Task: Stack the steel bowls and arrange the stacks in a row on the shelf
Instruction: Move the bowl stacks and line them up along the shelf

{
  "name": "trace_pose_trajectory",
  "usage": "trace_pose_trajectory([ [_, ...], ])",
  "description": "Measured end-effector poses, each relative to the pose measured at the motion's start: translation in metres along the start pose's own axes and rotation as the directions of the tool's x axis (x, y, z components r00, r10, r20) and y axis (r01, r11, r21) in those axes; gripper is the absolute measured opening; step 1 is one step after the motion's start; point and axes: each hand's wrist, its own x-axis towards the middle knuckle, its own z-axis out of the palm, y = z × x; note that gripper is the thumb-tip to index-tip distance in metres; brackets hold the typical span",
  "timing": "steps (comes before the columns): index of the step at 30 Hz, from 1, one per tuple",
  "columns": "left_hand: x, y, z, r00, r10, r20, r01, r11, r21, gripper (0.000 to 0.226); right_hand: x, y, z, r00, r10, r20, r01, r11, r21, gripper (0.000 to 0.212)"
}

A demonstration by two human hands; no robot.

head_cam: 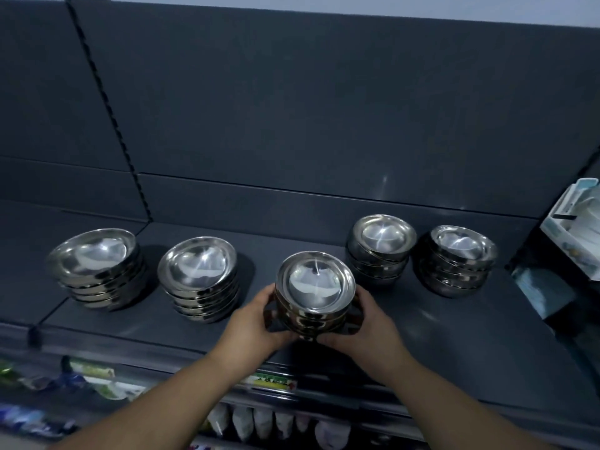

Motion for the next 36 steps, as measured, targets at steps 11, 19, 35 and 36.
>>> trace_pose_trajectory([
  [11, 0.004, -0.007, -0.017, 0.998, 0.013, 0.063, -0.014, 1.0, 0.008, 0.092, 0.003, -0.008, 0.023, 0.998, 0.032, -0.051, -0.034, 0.999, -0.041, 0.1],
  [19, 0.013, -0.001, -0.027, 0.998, 0.022, 0.062, -0.027, 0.996, 0.085, 0.096, 0.013, -0.014, 0.012, 1.0, -0.023, -0.021, 0.021, 0.997, -0.074, 0.089],
  [35, 0.006, 0.008, -0.028, 0.997, 0.063, 0.032, -0.066, 0.993, 0.099, 0.101, 0.012, -0.012, 0.009, 0.999, -0.032, -0.013, 0.031, 0.997, -0.075, 0.091],
  [36, 0.006, 0.009, -0.028, 0.997, 0.065, 0.03, -0.068, 0.994, 0.086, 0.101, 0.012, -0.012, 0.008, 0.999, -0.03, -0.011, 0.029, 0.997, -0.072, 0.091],
])
